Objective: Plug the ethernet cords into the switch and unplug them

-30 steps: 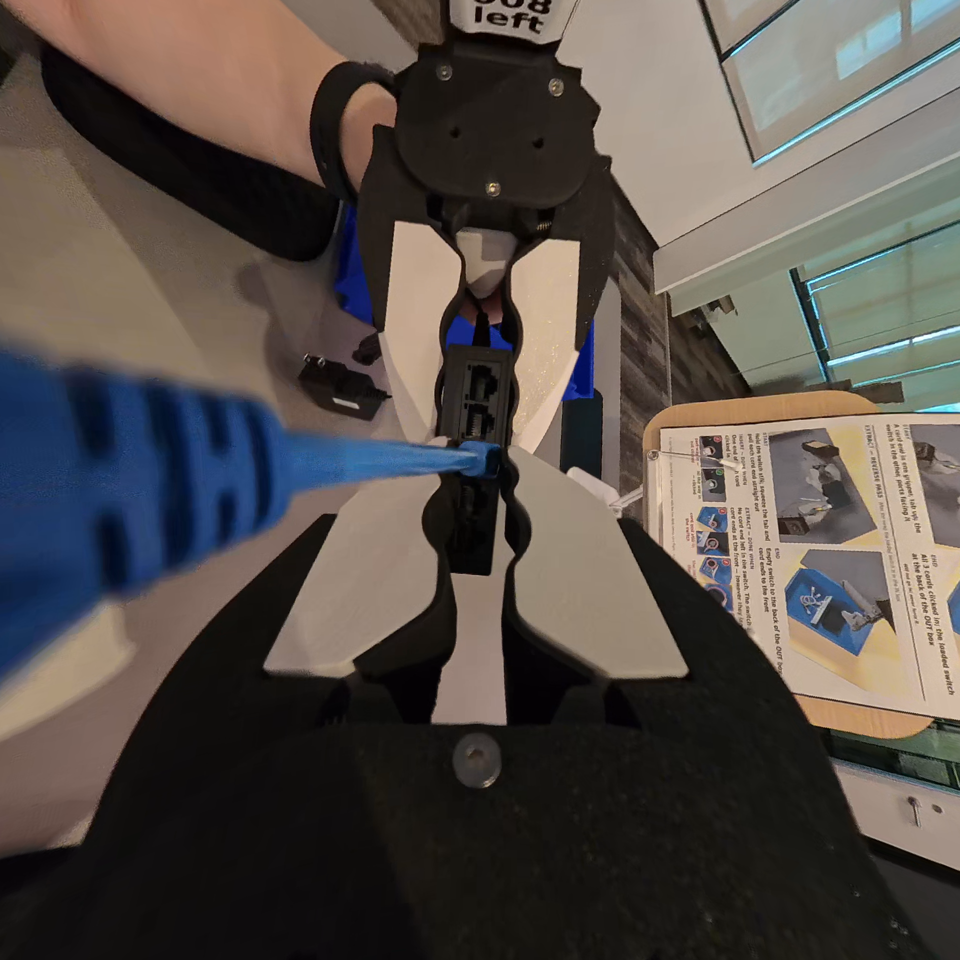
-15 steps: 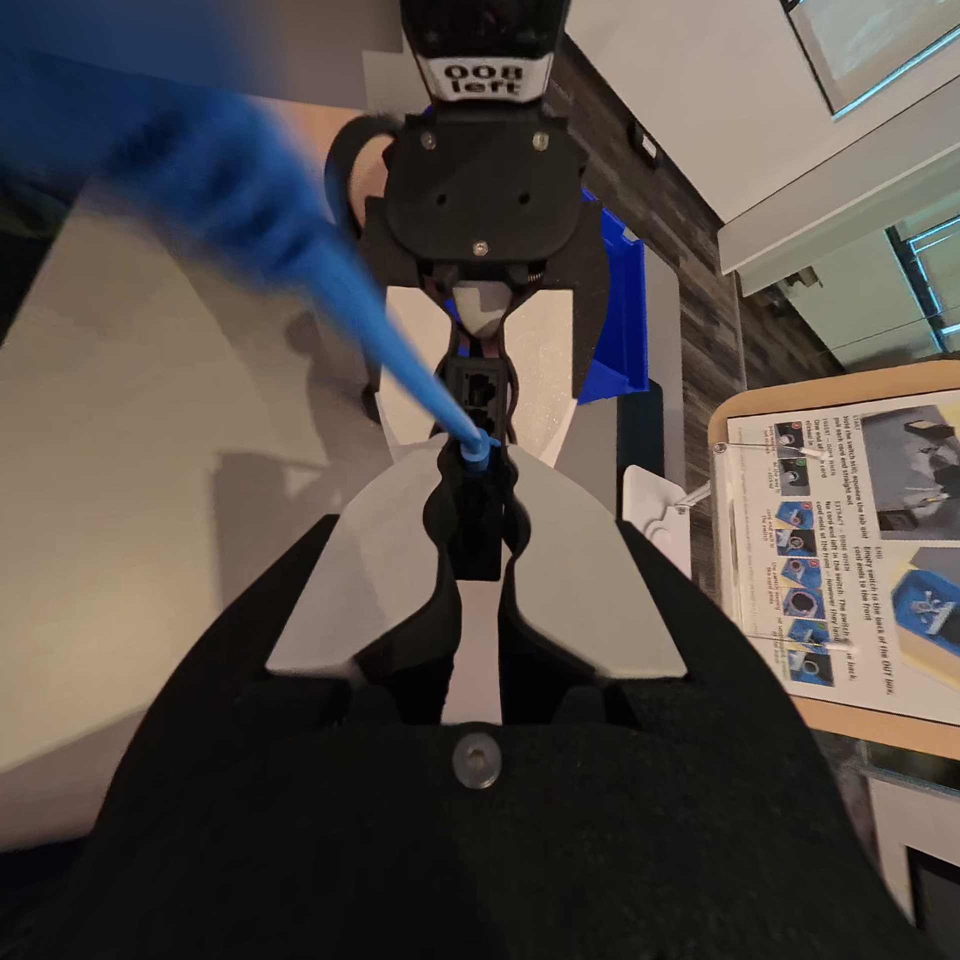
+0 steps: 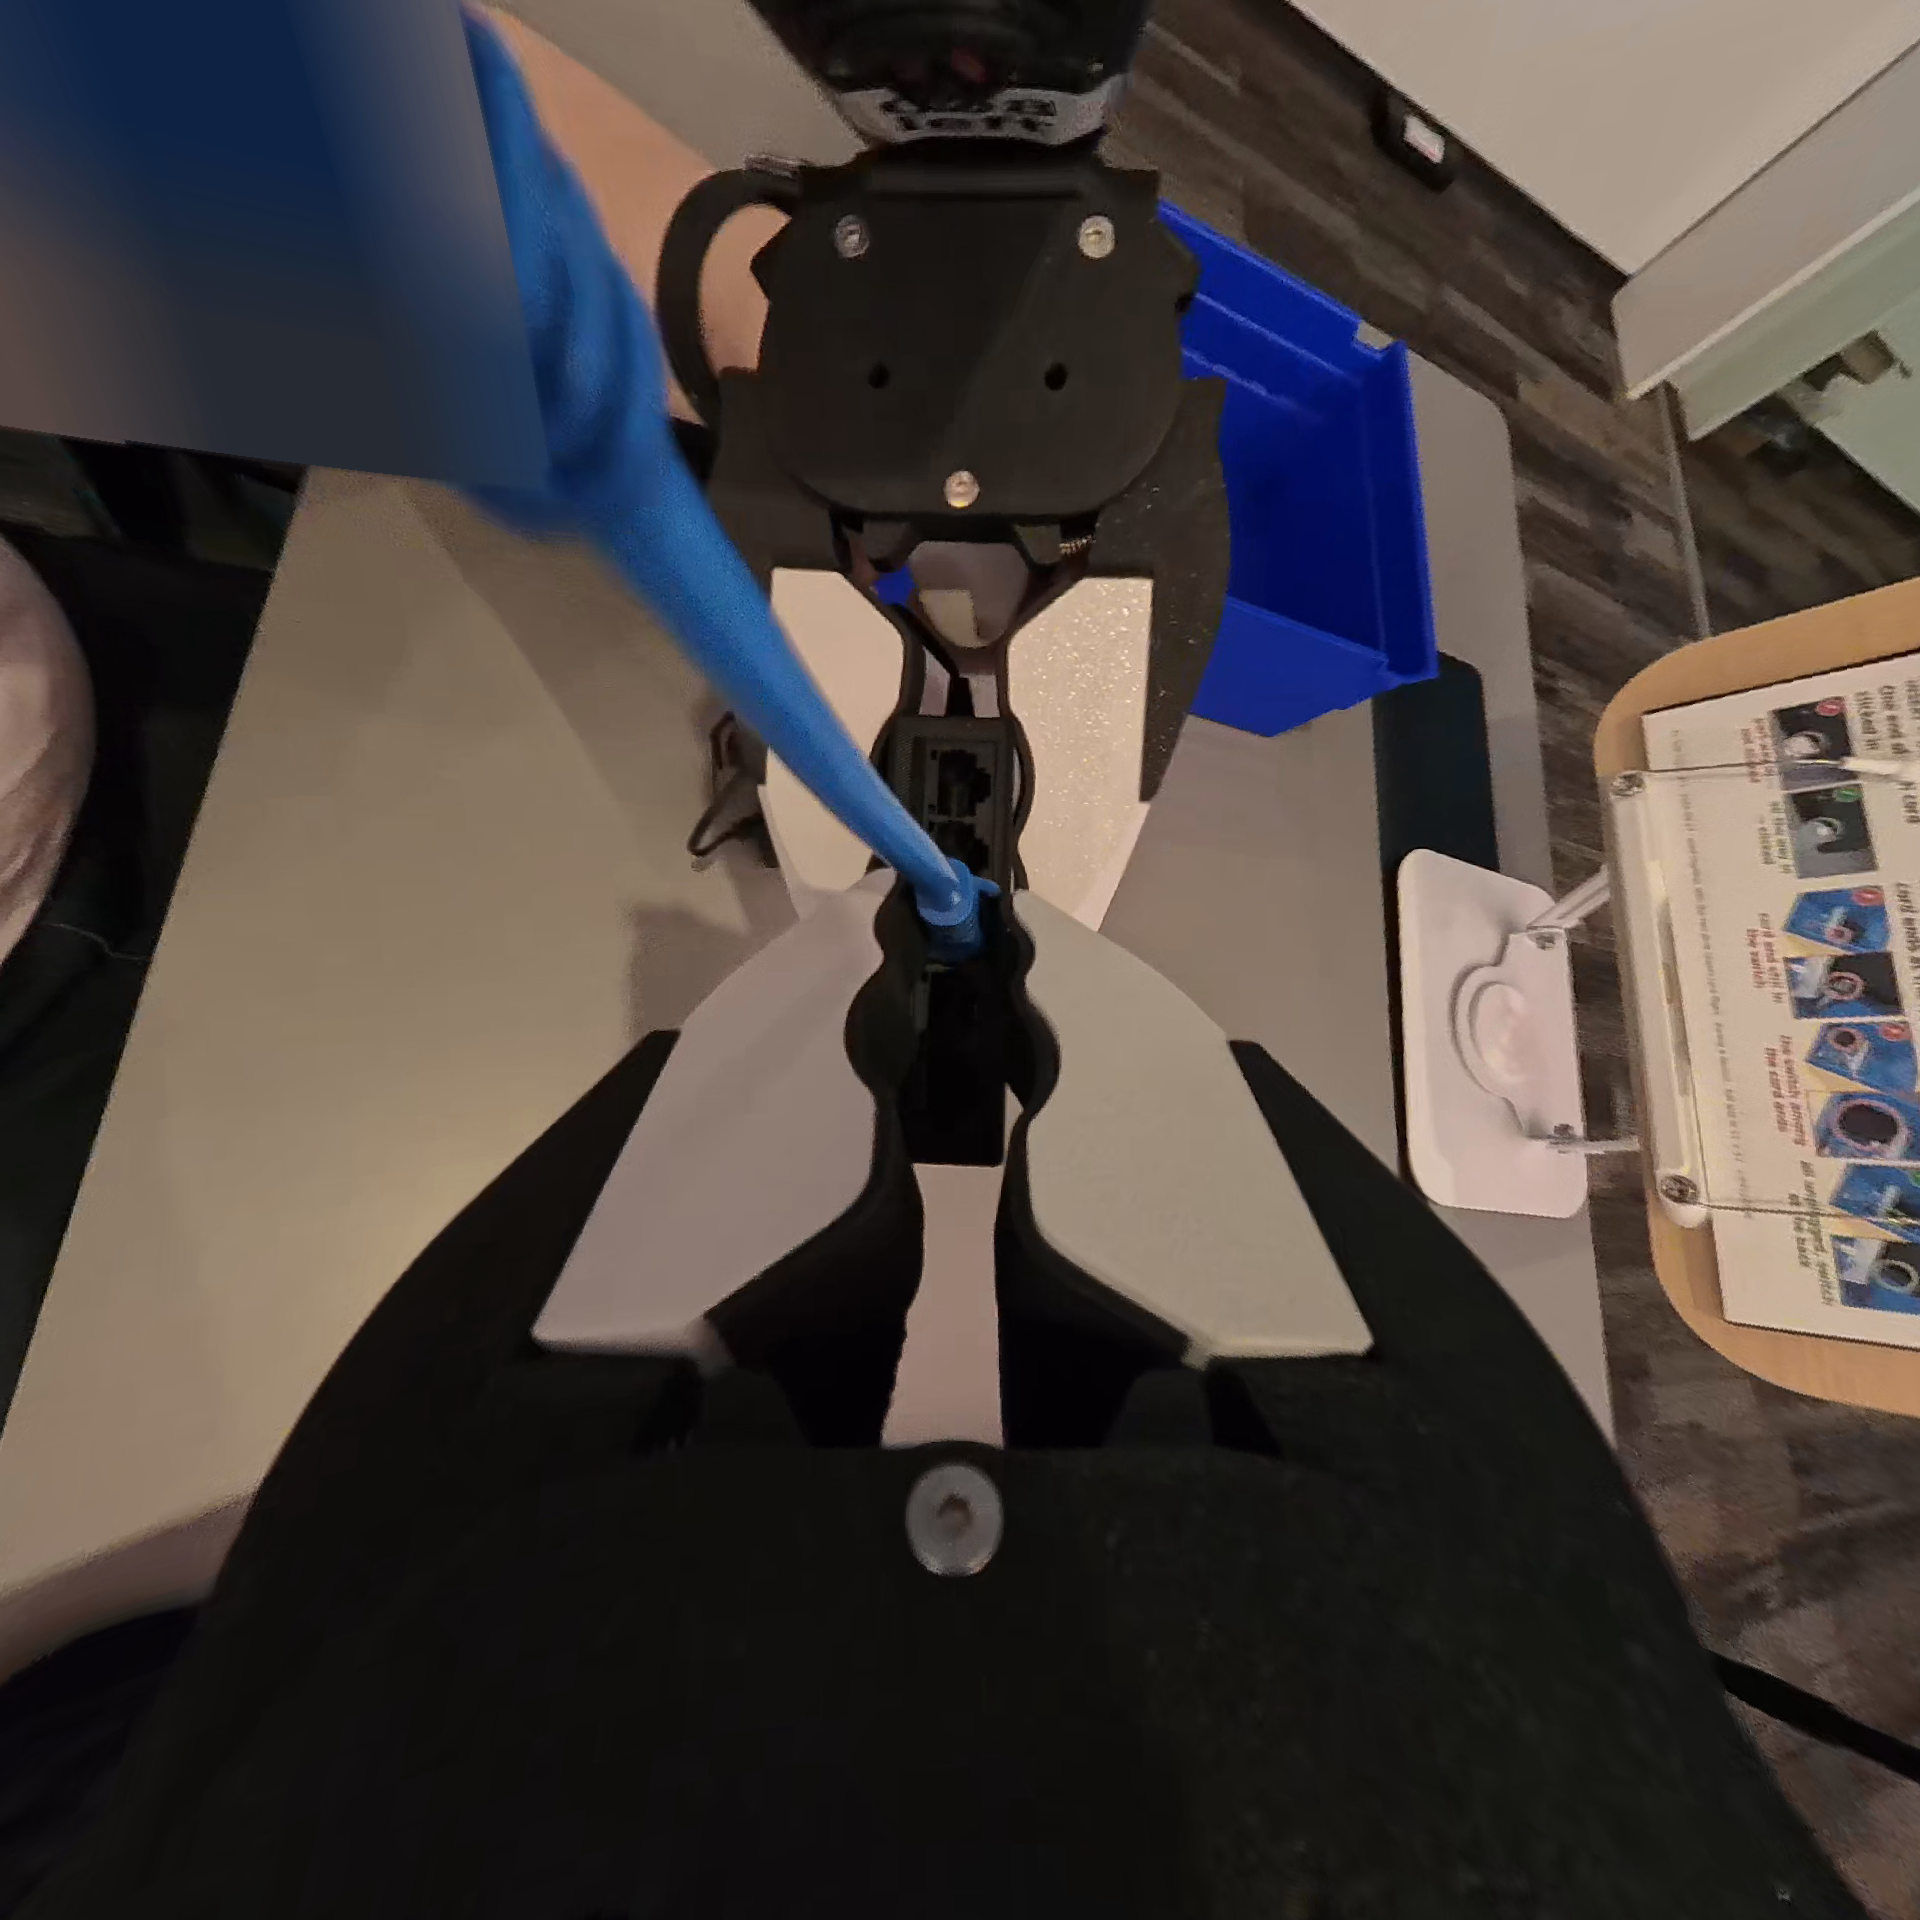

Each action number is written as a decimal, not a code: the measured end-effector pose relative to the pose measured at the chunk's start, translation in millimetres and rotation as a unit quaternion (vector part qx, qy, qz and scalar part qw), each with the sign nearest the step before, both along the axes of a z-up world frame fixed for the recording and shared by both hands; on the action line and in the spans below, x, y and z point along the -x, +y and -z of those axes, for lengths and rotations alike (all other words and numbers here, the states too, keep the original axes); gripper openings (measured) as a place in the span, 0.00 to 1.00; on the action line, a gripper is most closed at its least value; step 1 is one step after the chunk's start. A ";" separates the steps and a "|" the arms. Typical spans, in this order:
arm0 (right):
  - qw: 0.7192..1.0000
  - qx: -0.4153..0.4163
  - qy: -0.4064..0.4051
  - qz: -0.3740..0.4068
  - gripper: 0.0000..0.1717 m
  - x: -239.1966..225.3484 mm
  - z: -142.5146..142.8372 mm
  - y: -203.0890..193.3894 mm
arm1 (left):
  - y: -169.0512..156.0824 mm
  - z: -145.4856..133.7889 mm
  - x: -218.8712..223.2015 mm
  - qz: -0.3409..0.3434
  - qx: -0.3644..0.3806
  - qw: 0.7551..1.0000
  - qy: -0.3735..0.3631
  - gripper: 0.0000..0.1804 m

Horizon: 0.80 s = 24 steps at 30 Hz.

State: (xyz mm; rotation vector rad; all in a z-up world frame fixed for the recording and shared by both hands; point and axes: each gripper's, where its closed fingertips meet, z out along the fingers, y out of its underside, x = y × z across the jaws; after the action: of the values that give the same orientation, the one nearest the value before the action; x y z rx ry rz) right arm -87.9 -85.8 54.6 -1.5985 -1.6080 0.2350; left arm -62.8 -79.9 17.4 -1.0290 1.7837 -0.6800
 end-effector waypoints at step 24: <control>0.998 0.009 0.055 0.006 0.08 11.2 -8.3 1.9 | -14.8 -24.0 0.0 0.055 0.069 0.993 -0.074 0.18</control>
State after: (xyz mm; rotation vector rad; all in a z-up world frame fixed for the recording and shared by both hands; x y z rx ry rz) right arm -99.1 -83.9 62.9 -1.5806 -1.5156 0.3267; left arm -62.7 -94.7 41.4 -0.9488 1.6917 -0.9345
